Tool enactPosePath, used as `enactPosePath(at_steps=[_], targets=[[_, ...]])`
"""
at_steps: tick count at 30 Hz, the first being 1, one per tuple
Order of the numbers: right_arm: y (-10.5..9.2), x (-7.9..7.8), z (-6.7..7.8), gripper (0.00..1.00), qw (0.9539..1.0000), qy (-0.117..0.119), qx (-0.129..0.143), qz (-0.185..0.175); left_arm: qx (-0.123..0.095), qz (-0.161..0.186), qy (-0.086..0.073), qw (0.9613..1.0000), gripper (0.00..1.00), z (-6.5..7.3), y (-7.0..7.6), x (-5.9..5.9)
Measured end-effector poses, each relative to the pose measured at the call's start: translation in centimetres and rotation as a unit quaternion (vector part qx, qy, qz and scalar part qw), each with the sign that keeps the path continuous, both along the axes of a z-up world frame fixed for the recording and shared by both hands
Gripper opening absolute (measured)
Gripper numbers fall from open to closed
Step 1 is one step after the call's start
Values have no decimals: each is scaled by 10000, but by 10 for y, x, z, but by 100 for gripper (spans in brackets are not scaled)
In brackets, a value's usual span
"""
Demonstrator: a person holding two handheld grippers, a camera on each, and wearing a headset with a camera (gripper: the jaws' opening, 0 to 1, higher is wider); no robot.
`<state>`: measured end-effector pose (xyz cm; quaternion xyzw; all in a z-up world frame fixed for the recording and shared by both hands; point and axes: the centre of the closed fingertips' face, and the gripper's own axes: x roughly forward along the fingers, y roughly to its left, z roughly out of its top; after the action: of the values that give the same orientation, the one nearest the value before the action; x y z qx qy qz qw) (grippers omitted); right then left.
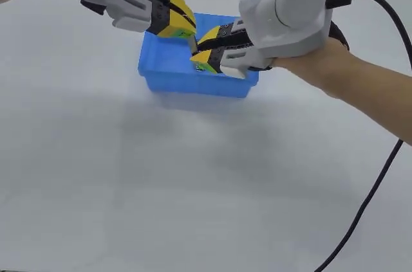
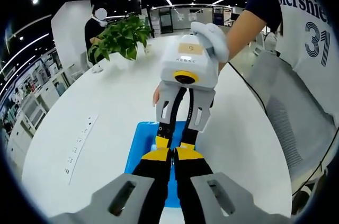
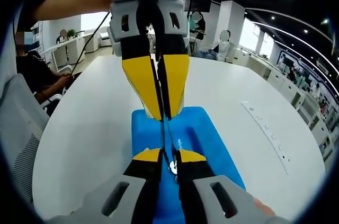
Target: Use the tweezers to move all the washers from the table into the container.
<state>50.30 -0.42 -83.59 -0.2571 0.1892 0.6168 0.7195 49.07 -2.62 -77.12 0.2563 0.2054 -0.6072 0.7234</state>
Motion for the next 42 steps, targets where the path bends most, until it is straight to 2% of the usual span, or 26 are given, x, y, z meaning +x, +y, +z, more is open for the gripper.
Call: enactPosePath(at_steps=[3, 7, 14, 16, 18, 20, 24, 27, 29, 32, 36, 39, 42], targets=[[-1, -3, 11, 12, 10000, -12, 93, -13, -48, -10, -64, 10000, 6, 9, -1, -3], [-6, -10, 27, 11, 9997, -55, 222, -26, -96, -56, -227, 9997, 6, 26, -3, -10], [-20, -26, 57, 9, 9990, -186, 401, -109, -260, -55, -429, 9987, 6, 53, -6, -28], [-25, -32, 67, 9, 9986, -238, 458, -130, -340, -47, -486, 9982, 6, 61, -7, -34], [-29, -39, 77, 9, 9981, -268, 550, -124, -607, -28, -476, 9970, 6, 74, -12, -41], [-32, -47, 89, 8, 9974, -364, 616, -117, -685, -50, -534, 9962, 6, 82, -15, -47], [-37, -61, 100, 8, 9967, -430, 681, -120, -777, -92, -593, 9952, 6, 92, -21, -61], [-45, -76, 99, 8, 9968, -552, 564, -86, -754, -154, -595, 9953, 6, 89, -27, -74], [-51, -86, 95, 7, 9973, -576, 448, -46, -738, -161, -587, 9954, 6, 83, -29, -82], [-61, -100, 83, 7, 9983, -514, 254, -35, -788, -114, -411, 9960, 6, 70, -32, -94], [-70, -111, 59, 7, 9993, -358, -33, -79, -919, 24, -112, 9957, 6, 44, -39, -106], [-77, -117, 40, 7, 9994, -204, -231, -127, -943, 49, 8, 9955, 6, 24, -42, -115], [-83, -126, 17, 7, 9981, -157, -601, 51, -804, 48, 146, 9966, 6, -1, -46, -122]])
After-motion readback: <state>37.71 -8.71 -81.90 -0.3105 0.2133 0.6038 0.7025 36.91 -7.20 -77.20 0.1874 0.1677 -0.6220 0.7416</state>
